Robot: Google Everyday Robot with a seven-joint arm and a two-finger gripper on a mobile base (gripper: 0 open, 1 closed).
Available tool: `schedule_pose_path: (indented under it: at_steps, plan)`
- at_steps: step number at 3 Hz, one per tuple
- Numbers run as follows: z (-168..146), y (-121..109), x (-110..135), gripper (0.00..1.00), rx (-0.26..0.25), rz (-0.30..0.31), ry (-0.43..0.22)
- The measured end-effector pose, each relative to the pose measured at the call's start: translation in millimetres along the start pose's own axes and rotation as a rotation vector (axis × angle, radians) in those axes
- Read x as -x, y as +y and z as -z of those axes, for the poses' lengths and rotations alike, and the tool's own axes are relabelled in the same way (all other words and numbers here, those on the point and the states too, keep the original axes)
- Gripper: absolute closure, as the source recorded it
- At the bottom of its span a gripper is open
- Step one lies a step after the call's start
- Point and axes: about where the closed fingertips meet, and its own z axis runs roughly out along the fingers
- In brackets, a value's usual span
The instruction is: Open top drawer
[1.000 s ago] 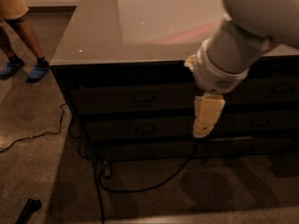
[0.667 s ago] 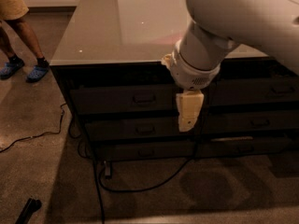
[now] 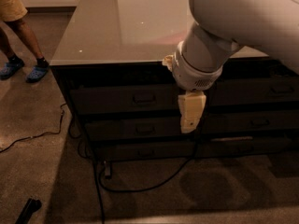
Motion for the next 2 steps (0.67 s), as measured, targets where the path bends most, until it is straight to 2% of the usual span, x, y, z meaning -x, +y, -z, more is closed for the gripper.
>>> schedule_pose_path:
  at_steps: [1,2]
  plan:
    - [-11,-17,-6,0.0,-0.009,0.004,-0.012]
    - [-65,-56,-2,0.0,0.014,0.036,0.008]
